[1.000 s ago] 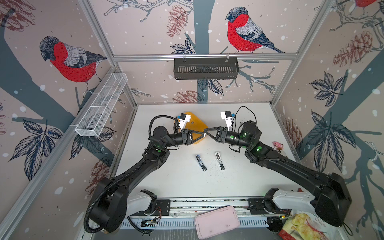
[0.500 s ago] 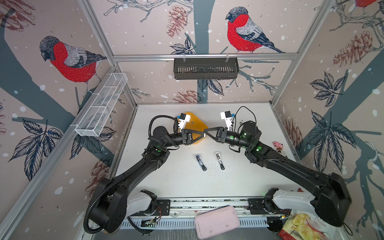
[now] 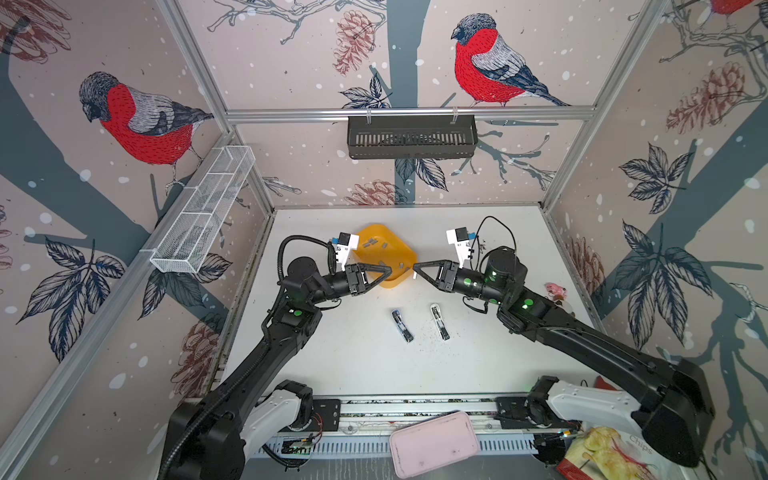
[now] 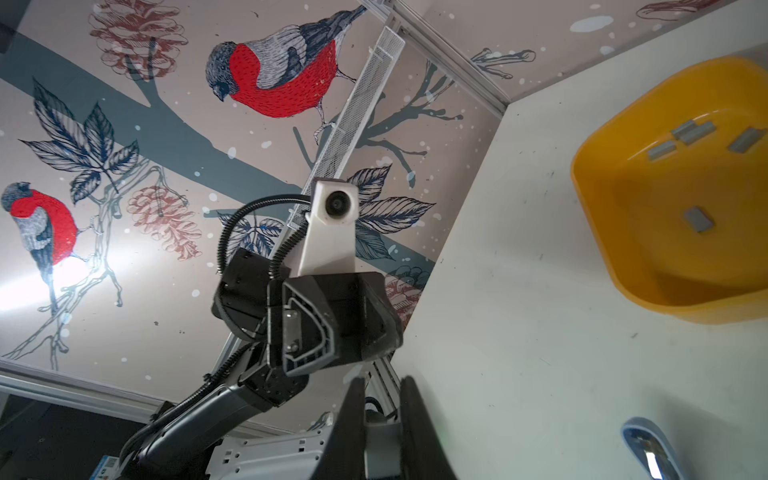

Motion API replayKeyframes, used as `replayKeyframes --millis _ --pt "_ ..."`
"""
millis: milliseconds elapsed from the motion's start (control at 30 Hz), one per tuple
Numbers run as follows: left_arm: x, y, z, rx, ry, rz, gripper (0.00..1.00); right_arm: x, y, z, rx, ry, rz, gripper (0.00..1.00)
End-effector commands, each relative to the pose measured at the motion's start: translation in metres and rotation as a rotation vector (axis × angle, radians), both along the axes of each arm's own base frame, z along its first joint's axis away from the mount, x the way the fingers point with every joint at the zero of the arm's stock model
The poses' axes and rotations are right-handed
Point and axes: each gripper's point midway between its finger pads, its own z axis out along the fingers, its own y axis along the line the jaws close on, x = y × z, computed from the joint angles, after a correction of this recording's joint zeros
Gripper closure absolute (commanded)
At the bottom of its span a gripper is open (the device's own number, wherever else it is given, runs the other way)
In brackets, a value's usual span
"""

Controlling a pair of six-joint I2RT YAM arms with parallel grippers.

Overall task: Load the staples into the stapler
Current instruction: 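Carry the strip with the right gripper to the blue stapler while the left withdraws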

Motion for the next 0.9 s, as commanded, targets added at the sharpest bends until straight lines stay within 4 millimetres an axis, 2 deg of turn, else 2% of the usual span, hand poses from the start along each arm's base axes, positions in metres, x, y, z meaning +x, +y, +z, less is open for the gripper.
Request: replayKeyframes --millis 0,33,100,333,533,633,733,867 --pt "-0.006 0.01 -0.018 0.168 -0.044 0.053 0.22 0.004 -0.009 -0.026 -0.15 -0.061 -0.075 0.84" --pt "-0.009 0.014 -0.016 0.197 -0.072 0.075 0.12 0.002 -0.01 -0.03 -0.184 -0.081 -0.086 0.85" --pt "-0.013 0.022 -0.012 0.237 -0.113 0.119 0.02 -0.001 -0.011 -0.039 -0.257 -0.119 -0.115 0.84" --pt "-0.035 0.05 0.004 0.304 -0.311 0.273 0.02 -0.015 -0.009 -0.069 -0.519 -0.247 -0.172 0.85" --pt "-0.047 0.07 -0.001 0.421 -0.418 0.352 0.02 -0.026 -0.001 -0.098 -0.674 -0.313 -0.164 0.85" --pt "-0.052 0.075 -0.005 0.436 -0.46 0.372 0.01 -0.03 0.003 -0.109 -0.713 -0.322 -0.164 0.86" --pt "-0.063 0.068 -0.005 0.37 -0.527 0.335 0.02 -0.032 0.006 -0.119 -0.733 -0.321 -0.169 0.86" --pt "-0.064 0.07 -0.016 0.348 -0.519 0.349 0.02 -0.035 0.01 -0.132 -0.77 -0.307 -0.174 0.86"
